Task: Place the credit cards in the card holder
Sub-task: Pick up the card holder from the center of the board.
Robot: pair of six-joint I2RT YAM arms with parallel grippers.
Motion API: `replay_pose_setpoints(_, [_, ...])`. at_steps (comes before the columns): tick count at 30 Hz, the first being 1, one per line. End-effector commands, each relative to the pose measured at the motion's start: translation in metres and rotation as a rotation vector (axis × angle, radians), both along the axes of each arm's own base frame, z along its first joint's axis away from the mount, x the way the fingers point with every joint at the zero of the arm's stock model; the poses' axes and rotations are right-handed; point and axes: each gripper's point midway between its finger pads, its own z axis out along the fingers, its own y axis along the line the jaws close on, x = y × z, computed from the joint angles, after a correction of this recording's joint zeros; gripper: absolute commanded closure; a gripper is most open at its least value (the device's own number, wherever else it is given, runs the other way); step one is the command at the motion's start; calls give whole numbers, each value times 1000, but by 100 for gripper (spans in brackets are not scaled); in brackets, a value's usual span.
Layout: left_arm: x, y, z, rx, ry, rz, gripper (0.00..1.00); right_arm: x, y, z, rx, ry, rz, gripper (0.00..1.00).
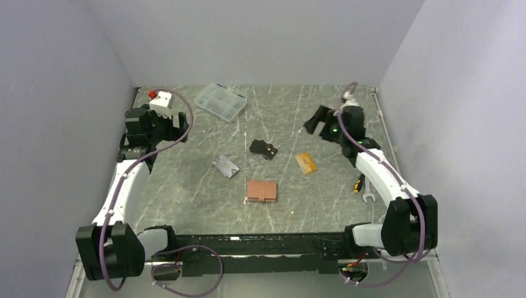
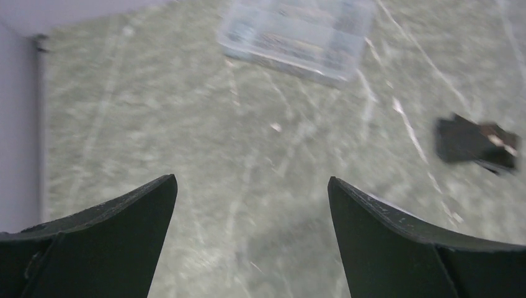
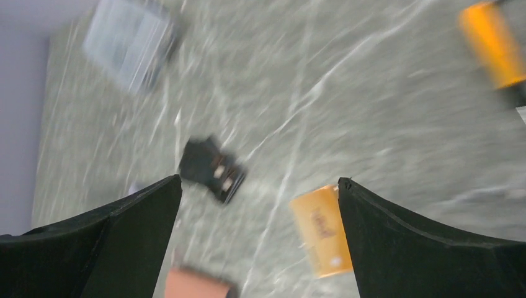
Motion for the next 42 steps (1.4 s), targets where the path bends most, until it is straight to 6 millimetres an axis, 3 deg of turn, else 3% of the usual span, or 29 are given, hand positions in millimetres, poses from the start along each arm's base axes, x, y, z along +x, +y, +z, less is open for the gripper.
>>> replay_pose_setpoints(1, [-62, -59, -39, -91, 304, -220, 1, -31, 78, -17, 1, 132, 241, 0])
replay_pose_setpoints(4, [-80, -95, -51, -15, 327, -353, 1, -41, 115, -24, 172, 169, 374, 0])
replay_pose_setpoints(8, [-86, -113, -54, -23, 353, -421, 1, -42, 119, -51, 320, 389, 426, 0])
replay_pose_setpoints(10, [-87, -121, -57, -37, 392, -452, 1, -35, 109, -60, 204, 399, 345, 0])
replay_pose_setpoints(11, [-87, -126, -56, -33, 403, -465, 1, -31, 100, -60, 56, 385, 253, 0])
replay_pose_setpoints(13, [-92, -134, -60, -28, 431, -495, 1, -32, 82, -49, -218, 340, 79, 0])
replay_pose_setpoints(14, [-95, -137, -62, -24, 438, -508, 1, -33, 78, -35, -270, 285, 32, 0])
replay_pose_setpoints(15, [-97, -140, -64, -19, 442, -520, 1, -36, 87, -28, -236, 256, 59, 0])
replay_pose_setpoints(18, [-104, -147, -76, 1, 454, -551, 1, -38, 84, -30, -126, 264, 27, 1])
replay_pose_setpoints(20, [-110, -153, -85, 13, 475, -574, 1, -40, 94, -35, -68, 280, 130, 11])
replay_pose_setpoints(23, [-121, -166, -97, 25, 510, -631, 6, -51, 102, -40, -155, 264, 130, 14])
replay_pose_setpoints(30, [-147, -200, -125, 149, 433, -785, 9, -113, 158, -65, -188, 249, 307, 14])
replay_pose_setpoints(34, [-158, -216, -138, 291, 363, -882, 9, -140, 169, -78, -152, 244, 362, 16])
replay_pose_setpoints(38, [-163, -230, -150, 436, 290, -936, 3, -142, 169, -91, -166, 275, 358, 21])
replay_pose_setpoints(42, [-167, -238, -159, 522, 226, -974, 1, -123, 178, -91, -199, 269, 361, 29])
